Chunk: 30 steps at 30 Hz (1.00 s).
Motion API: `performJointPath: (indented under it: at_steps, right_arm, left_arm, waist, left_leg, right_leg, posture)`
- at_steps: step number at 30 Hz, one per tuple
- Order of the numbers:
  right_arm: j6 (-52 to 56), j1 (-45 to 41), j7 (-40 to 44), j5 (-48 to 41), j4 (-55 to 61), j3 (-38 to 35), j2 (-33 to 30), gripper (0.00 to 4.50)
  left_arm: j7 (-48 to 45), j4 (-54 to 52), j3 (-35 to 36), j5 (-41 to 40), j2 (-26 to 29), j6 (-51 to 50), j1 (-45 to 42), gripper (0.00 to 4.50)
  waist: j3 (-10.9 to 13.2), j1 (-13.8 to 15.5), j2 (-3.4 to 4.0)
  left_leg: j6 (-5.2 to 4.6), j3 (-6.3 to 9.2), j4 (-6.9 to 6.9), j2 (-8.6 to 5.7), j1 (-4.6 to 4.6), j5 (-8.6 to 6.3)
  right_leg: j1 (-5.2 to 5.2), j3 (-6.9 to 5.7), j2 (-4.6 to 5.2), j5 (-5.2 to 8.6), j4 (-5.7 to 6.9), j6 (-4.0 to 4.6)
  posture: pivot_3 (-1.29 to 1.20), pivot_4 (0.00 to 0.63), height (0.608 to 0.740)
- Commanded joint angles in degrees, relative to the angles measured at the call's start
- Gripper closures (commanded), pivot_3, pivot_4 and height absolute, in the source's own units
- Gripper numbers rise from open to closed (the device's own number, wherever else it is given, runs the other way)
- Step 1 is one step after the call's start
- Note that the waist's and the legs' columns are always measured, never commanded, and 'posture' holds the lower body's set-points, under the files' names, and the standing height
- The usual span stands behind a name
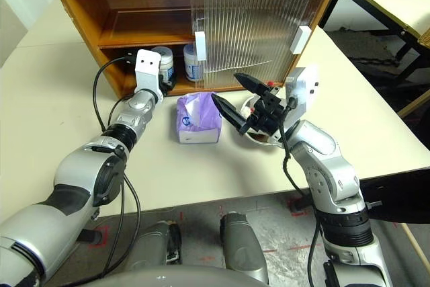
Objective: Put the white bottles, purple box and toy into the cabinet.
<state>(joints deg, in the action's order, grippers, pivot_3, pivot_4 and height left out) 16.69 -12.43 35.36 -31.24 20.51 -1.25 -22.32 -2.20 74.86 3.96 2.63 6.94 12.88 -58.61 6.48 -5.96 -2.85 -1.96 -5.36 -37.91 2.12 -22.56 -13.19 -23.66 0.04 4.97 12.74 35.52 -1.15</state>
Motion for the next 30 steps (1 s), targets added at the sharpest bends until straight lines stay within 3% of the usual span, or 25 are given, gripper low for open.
performJointPath:
  at_steps: [1, 2, 20, 24, 30]
  right_arm:
    - [0.81, 0.46, -0.36, 0.06, 2.11, -0.22, -0.30, 0.00]
    - [0.94, 0.52, -0.39, -0.07, 2.24, -0.10, -0.17, 0.00]
    - [-0.91, -2.45, 3.06, 0.55, -2.84, 0.86, 2.00, 0.00]
    - [-2.53, -4.17, 4.99, 0.90, -6.52, 0.38, 1.90, 0.00]
    - [-4.97, -5.58, 8.40, 0.51, -11.27, -1.76, -0.03, 0.00]
  left_arm:
    - [0.20, 1.36, 0.60, 0.53, -0.48, -1.56, -0.78, 0.34]
    - [0.27, 1.37, 0.85, 0.31, -0.45, -1.60, -0.85, 0.01]
    - [-2.28, -4.51, 1.81, -1.04, -0.16, 2.27, 2.84, 0.01]
    - [-3.30, -11.19, 1.35, -1.07, 0.39, 2.36, 7.89, 0.01]
    - [-5.84, -31.49, -0.17, -0.71, 2.77, -3.00, 21.94, 0.01]
  waist:
    - [0.03, -0.27, -0.01]
    - [0.04, -0.41, -0.02]
    - [0.18, -0.61, -0.15]
    - [0.17, -0.41, -0.13]
    - [0.15, 0.83, -0.12]
  left_leg:
    - [0.00, 0.00, 0.00, 0.00, -0.01, 0.00]
    - [-0.01, 0.00, 0.00, -0.01, -0.01, -0.01]
    - [0.00, 0.01, 0.01, -0.01, -0.02, -0.01]
    - [0.00, 0.01, 0.06, 0.00, -0.02, -0.01]
    - [-0.01, -0.03, 0.10, 0.02, 0.05, -0.01]
  right_leg:
    - [0.00, 0.00, 0.00, 0.01, 0.00, -0.02]
    - [0.00, 0.00, 0.00, 0.02, -0.01, -0.03]
    - [0.01, 0.00, 0.02, -0.02, -0.02, -0.05]
    - [0.00, 0.00, 0.01, -0.02, -0.04, -0.04]
    - [0.00, 0.02, 0.00, -0.14, 0.00, 0.15]
  posture:
    - [-0.23, 0.122, 0.740]
    - [-0.23, 0.121, 0.740]
    - [-0.14, 0.093, 0.740]
    - [-0.10, 0.078, 0.740]
    - [-0.06, 0.064, 0.740]
